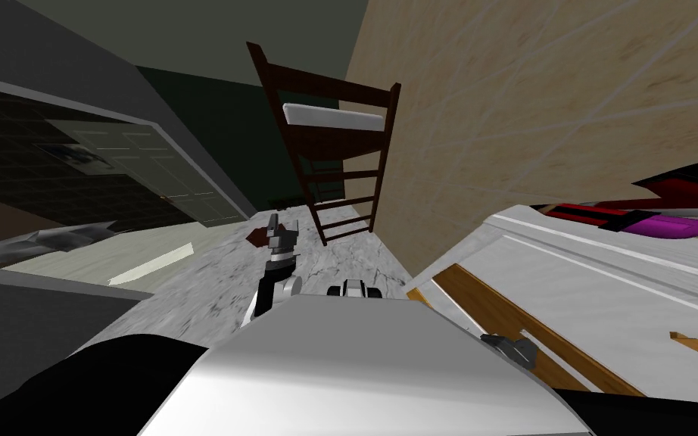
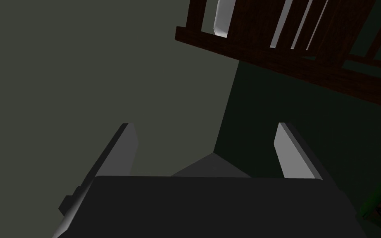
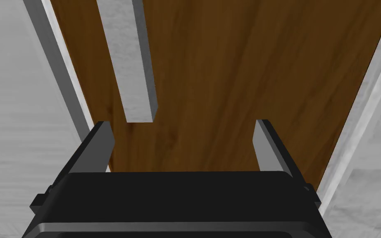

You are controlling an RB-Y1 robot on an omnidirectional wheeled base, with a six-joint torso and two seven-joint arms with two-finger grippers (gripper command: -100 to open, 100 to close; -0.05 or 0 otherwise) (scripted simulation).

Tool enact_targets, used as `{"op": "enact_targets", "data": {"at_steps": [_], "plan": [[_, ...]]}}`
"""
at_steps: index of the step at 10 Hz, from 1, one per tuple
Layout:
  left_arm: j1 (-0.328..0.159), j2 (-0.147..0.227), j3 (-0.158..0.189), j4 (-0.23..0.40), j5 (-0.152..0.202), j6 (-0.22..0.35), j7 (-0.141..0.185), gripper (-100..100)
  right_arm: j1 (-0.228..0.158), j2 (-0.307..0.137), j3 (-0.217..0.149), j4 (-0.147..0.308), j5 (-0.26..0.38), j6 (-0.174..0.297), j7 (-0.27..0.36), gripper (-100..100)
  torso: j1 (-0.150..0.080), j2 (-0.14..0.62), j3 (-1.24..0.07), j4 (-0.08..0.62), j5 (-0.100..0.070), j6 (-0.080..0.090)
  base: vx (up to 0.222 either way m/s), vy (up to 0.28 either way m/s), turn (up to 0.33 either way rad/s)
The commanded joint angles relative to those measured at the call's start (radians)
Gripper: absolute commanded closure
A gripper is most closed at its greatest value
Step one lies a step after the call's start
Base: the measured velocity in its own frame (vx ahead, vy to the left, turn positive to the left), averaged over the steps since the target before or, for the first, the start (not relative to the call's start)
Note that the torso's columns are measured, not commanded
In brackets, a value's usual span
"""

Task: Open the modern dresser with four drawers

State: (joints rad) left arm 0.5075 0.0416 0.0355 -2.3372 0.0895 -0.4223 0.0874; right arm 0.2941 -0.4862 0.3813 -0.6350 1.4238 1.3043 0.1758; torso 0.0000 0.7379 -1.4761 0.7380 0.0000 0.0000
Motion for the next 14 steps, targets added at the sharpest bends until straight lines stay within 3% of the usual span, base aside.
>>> {"op": "enact_targets", "data": {"at_steps": [1,2,3,4,10,11,14], "plan": [[0.000,0.000,0.000,0.000,0.000,0.000,0.000,0,0.008,-0.012,0.001,-0.007,0.012,0.020,0.010,-100,0.000,0.000,0.000,0.000,0.000,0.000,0.007,-0.011,0.018],[0.000,0.000,0.000,0.000,0.000,0.000,0.000,0,0.007,-0.043,-0.008,-0.008,-0.002,-0.005,0.010,-100,0.001,0.001,0.000,0.000,0.000,0.000,0.018,-0.040,0.038],[0.000,0.000,0.000,0.000,0.000,0.000,0.000,0,0.001,-0.027,-0.002,0.006,0.006,0.010,0.006,-100,-0.001,0.000,0.000,0.000,0.000,0.000,0.012,-0.028,0.017],[0.000,0.000,0.000,0.000,0.000,0.000,0.000,0,-0.001,-0.030,-0.003,0.008,0.005,0.005,0.003,100,0.000,0.000,0.000,0.000,0.000,0.000,0.002,-0.006,-0.003],[0.000,0.000,0.000,0.000,0.000,0.000,0.000,0,0.016,-0.050,-0.004,-0.009,0.007,-0.005,-0.005,100,0.000,0.001,0.001,0.000,0.000,0.000,-0.045,0.165,-0.019],[0.000,0.000,0.000,0.000,0.000,0.000,0.000,0,0.005,-0.062,-0.011,-0.021,-0.010,-0.034,-0.014,-100,-0.006,-0.002,-0.001,0.000,-0.001,0.000,-0.045,0.018,0.003],[0.000,0.000,0.000,0.000,0.000,0.000,0.000,0,-0.015,-0.087,-0.024,-0.044,-0.037,-0.083,-0.031,-100,-0.002,0.000,0.000,0.000,-0.001,0.000,-0.063,-0.018,0.005]]}}
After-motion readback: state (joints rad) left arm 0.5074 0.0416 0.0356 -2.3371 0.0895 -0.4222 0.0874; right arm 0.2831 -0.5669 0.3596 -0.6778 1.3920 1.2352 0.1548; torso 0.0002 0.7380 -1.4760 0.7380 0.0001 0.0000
